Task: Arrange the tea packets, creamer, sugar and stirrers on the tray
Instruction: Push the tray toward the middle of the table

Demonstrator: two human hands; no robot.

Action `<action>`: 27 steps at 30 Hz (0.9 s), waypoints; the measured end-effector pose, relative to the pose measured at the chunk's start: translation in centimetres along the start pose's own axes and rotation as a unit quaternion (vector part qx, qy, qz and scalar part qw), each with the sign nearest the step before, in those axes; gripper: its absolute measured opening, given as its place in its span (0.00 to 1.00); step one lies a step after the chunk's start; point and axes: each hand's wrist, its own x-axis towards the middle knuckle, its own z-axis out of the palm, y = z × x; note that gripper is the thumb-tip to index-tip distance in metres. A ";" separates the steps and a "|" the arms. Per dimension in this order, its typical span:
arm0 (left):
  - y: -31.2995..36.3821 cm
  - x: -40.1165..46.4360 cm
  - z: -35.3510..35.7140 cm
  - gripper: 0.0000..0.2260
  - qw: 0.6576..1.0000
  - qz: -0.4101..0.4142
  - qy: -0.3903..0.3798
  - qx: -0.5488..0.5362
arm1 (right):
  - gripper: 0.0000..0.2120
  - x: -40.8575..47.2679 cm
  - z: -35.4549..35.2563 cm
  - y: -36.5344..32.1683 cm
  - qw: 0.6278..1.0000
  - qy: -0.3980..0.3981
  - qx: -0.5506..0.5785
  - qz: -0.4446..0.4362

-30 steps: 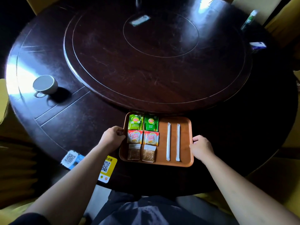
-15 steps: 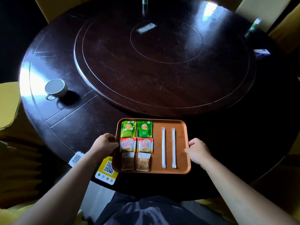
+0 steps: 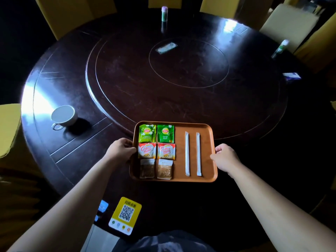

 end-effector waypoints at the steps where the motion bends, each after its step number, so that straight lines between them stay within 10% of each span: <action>1: 0.7 0.7 -0.1 0.08 1.000 0.003 -0.003 -0.001 | 0.07 0.5 -0.3 -0.5 1.000 0.003 0.004 -0.001; 27: 10.8 16.2 0.5 0.10 0.998 0.011 -0.048 -0.024 | 0.06 15.1 -2.0 -9.0 0.999 0.027 0.026 0.039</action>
